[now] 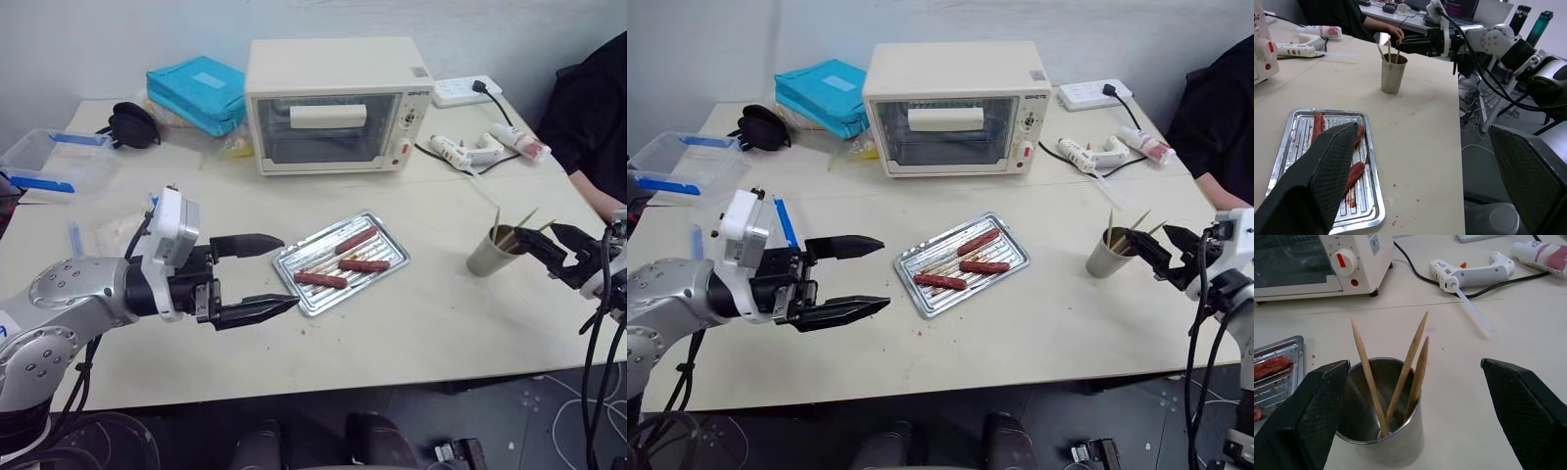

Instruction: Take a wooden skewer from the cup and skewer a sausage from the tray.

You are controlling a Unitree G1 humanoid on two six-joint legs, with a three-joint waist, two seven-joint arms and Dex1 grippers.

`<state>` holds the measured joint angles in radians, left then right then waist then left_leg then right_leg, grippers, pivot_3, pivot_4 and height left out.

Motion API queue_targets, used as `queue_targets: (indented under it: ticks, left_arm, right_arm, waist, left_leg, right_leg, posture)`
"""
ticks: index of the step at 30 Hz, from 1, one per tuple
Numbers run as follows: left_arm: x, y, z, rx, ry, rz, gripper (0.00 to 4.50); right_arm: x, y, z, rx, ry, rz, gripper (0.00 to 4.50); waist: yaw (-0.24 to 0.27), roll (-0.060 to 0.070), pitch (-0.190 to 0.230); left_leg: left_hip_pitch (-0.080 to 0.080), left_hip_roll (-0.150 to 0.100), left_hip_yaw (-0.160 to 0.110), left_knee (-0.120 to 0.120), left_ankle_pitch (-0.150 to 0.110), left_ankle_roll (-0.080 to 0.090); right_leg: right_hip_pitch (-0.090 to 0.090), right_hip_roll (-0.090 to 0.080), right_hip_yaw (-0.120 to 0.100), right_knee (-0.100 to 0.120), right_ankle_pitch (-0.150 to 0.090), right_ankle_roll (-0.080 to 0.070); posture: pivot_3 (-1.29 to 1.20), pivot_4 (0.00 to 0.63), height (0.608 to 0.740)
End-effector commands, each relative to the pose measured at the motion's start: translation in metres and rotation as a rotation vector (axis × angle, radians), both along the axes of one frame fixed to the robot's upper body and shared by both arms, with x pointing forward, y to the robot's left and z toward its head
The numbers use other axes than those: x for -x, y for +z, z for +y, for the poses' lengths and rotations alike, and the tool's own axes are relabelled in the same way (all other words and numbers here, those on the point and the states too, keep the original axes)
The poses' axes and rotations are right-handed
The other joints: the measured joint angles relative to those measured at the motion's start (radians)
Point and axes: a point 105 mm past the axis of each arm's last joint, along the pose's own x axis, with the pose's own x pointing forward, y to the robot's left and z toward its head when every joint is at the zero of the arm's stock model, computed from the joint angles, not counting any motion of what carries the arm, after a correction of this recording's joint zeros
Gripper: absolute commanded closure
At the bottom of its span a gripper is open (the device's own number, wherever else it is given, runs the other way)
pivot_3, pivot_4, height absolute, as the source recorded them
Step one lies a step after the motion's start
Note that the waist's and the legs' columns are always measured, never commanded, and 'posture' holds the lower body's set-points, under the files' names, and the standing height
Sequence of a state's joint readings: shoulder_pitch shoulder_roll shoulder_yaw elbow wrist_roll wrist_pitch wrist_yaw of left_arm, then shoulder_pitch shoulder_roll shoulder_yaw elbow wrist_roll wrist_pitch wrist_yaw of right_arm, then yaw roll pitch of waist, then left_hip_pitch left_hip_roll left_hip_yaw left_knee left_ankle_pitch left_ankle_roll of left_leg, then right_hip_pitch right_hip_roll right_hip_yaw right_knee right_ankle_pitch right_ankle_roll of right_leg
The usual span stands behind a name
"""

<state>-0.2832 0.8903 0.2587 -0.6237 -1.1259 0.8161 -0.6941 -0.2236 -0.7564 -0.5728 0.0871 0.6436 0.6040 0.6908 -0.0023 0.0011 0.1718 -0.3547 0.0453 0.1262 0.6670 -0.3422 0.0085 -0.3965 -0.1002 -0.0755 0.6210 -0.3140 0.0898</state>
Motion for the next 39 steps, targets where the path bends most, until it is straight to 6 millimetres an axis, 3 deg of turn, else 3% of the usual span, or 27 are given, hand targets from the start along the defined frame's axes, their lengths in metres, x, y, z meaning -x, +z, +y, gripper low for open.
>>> queue_targets:
  ticks: [1, 4, 8, 18, 21, 27, 39]
  left_arm:
    - [0.002, 0.009, 0.002, -0.005, 0.011, -0.058, 0.0]
    - [0.002, 0.008, 0.003, -0.009, 0.014, -0.058, 0.0]
    - [0.001, 0.008, 0.003, -0.014, 0.013, -0.063, 0.0]
    - [0.0, 0.011, 0.003, -0.007, 0.014, -0.076, 0.0]
    - [0.0, 0.012, 0.003, -0.006, 0.016, -0.077, 0.0]
    - [0.0, 0.012, 0.003, -0.006, 0.019, -0.08, 0.0]
    - [-0.007, 0.015, 0.001, -0.006, 0.003, -0.099, 0.0]
  right_arm:
    - [0.002, 0.011, -0.005, 0.016, -0.013, -0.054, 0.03]
    - [0.002, 0.012, -0.004, 0.01, -0.007, -0.06, 0.66]
    - [-0.001, 0.014, 0.004, 0.004, 0.027, -0.07, 1.98]
    - [-0.011, 0.013, 0.008, -0.003, 0.033, -0.069, 1.98]
    - [-0.011, 0.013, 0.009, -0.017, 0.036, -0.074, 2.56]
    - [-0.008, 0.017, 0.012, -0.018, 0.052, -0.085, 4.42]
    - [-0.006, 0.033, 0.009, -0.015, 0.034, -0.133, 4.42]
  waist:
    - [0.0, 0.0, 0.0]
    - [0.0, 0.0, 0.0]
    - [0.0, 0.0, 0.0]
    - [0.0, 0.0, 0.0]
    - [-0.001, 0.0, 0.0]
    - [-0.001, 0.0, 0.0]
    - [0.0, 0.0, 0.0]
  left_leg:
    - [0.0, 0.0, 0.0, 0.0, 0.0, 0.0]
    - [0.0, 0.0, 0.0, 0.0, 0.0, 0.0]
    - [0.0, 0.001, 0.0, 0.0, 0.0, 0.0]
    - [0.0, 0.001, 0.0, 0.0, 0.0, 0.0]
    - [0.0, 0.001, 0.0, 0.0, 0.0, 0.0]
    - [0.0, 0.001, 0.0, 0.0, 0.0, 0.0]
    - [0.0, 0.001, 0.0, 0.0, 0.0, 0.0]
  right_leg:
    - [0.0, 0.0, 0.0, 0.0, 0.0, 0.0]
    - [0.0, 0.001, 0.0, 0.0, 0.0, 0.0]
    - [0.0, 0.001, 0.0, 0.0, 0.0, 0.0]
    - [0.0, 0.001, 0.001, 0.0, 0.0, 0.0]
    - [0.0, 0.001, 0.001, 0.0, 0.0, 0.0]
    - [-0.001, 0.001, 0.001, 0.0, 0.0, 0.0]
    - [-0.001, 0.001, 0.001, 0.0, 0.0, 0.0]
  posture:
    - [0.0, 0.15, 0.74]
    - [0.0, 0.15, 0.74]
    - [0.0, 0.15, 0.74]
    - [0.0, 0.15, 0.74]
    - [0.0, 0.15, 0.74]
    - [0.0, 0.15, 0.74]
    - [0.0, 0.15, 0.74]
